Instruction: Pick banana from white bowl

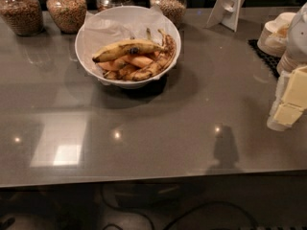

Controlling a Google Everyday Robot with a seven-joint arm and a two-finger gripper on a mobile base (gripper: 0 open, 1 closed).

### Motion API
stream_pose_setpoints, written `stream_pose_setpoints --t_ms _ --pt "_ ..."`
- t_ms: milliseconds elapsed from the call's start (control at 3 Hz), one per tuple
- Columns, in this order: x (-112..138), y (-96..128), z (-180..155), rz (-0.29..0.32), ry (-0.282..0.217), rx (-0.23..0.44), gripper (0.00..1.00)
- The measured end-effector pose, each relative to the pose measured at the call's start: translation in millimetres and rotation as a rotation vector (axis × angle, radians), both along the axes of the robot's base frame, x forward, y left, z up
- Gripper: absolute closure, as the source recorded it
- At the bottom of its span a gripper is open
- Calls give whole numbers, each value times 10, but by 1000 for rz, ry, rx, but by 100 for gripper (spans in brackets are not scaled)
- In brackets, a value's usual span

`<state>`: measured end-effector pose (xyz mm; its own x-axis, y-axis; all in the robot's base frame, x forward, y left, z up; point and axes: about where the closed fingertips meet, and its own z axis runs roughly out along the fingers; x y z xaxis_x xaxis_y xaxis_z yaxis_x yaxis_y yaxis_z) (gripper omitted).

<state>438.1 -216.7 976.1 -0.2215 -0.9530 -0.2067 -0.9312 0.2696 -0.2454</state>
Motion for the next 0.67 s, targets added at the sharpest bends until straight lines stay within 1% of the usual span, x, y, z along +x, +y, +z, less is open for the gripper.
stream_pose_setpoints --t_ms 333,667 --pt "1 1 0 0 0 0 0" --pt "97 76 30 16 -39 35 0"
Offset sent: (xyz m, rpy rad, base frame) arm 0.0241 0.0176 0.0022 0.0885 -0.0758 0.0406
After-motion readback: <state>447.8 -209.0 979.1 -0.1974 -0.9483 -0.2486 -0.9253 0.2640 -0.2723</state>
